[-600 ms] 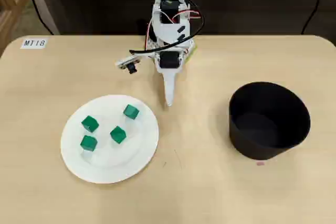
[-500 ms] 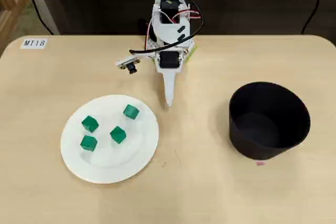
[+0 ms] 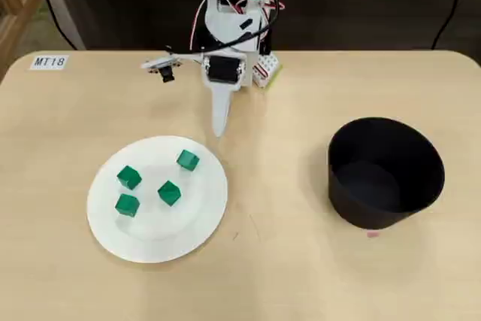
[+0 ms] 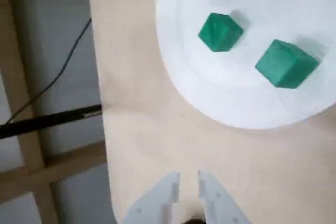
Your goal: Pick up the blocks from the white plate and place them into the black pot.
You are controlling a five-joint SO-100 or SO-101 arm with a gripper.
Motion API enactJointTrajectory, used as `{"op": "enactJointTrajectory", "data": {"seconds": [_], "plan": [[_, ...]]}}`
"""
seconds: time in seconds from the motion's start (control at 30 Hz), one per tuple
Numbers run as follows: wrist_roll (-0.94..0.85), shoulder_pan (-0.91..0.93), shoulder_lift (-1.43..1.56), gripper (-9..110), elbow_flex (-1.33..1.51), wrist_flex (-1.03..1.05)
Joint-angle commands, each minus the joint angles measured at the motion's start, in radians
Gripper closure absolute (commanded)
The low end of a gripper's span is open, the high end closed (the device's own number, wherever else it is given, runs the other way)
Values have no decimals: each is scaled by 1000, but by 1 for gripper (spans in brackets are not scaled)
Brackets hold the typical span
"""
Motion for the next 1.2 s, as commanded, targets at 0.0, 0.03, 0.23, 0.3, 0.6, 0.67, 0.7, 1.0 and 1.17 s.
{"op": "enactJointTrajectory", "data": {"seconds": [0.0, 0.03, 0.23, 0.3, 0.6, 0.67, 0.7, 1.0, 1.17], "plan": [[-15, 26, -170, 101, -261, 43], [-15, 38, -256, 104, -356, 77], [54, 160, -652, 104, -784, 287], [101, 198, -729, 104, -821, 301], [339, 287, -980, 104, -831, 290], [370, 299, -1028, 104, -831, 268], [377, 308, -1048, 104, -836, 258], [371, 460, -1221, 104, -982, 295], [370, 505, -1304, 104, -1039, 288]]}}
